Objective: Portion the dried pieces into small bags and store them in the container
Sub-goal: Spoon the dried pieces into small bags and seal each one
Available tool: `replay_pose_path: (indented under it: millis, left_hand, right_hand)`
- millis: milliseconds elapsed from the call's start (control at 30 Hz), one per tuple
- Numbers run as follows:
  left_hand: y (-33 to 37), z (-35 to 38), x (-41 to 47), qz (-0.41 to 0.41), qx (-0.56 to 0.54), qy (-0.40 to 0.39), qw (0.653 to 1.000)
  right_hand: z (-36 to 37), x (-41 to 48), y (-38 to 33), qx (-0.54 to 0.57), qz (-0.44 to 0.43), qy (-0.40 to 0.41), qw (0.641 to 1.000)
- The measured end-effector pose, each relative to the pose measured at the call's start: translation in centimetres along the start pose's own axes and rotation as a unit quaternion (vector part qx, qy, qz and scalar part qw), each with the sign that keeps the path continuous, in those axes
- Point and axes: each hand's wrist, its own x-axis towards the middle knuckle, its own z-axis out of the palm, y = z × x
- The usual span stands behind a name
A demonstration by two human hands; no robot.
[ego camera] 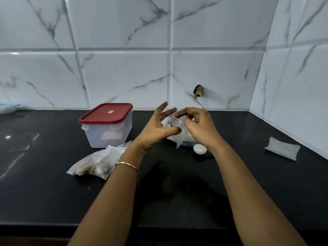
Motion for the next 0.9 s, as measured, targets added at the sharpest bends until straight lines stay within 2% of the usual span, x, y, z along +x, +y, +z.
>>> replay_pose_path:
  millis: [100,200,367,500,700,767,900]
  left_hand:
    - [0.1,-0.4,0.0,-0.036,-0.117,-0.089,0.988]
    - [0.1,-0.3,-0.3,-0.033,-0.145,-0.147,0.978]
    - [-0.1,-0.5,-0.4,-0.051,-0.110,-0.120,0.985]
    - [0.1,-0.3,-0.6,-0.066,-0.088,-0.102,0.989]
    - [-0.5,-0.5,0.0,-0.063,0.049,-0.077,0.994]
    - [-0.7,-0.6,0.2,-0.055,0.075,-0.065,0.994]
    - [-1.3,-0.9,0.5,-0.029,0.101,-0.037,0.994]
  right_hand:
    - [-0.2,-0.1,-0.6,0.124,0.041,-0.034,0.991]
    - [-0.6,-0.2,-0.6,0.150,0.068,-0.057,0.985]
    - [-1.0,-0.2,-0.3,0.122,0.078,-0.104,0.984]
    - [-1.3,0.1,0.6,0.060,0.085,-0.066,0.992]
    - [-1.2,0.0,1.0,-0.039,0.057,-0.070,0.995]
    - [-1.3,0.2,1.1,-0.021,0.057,-0.045,0.997]
    - [-2.1,0.1,0.6,0.093,0.112,-0.035,0.989]
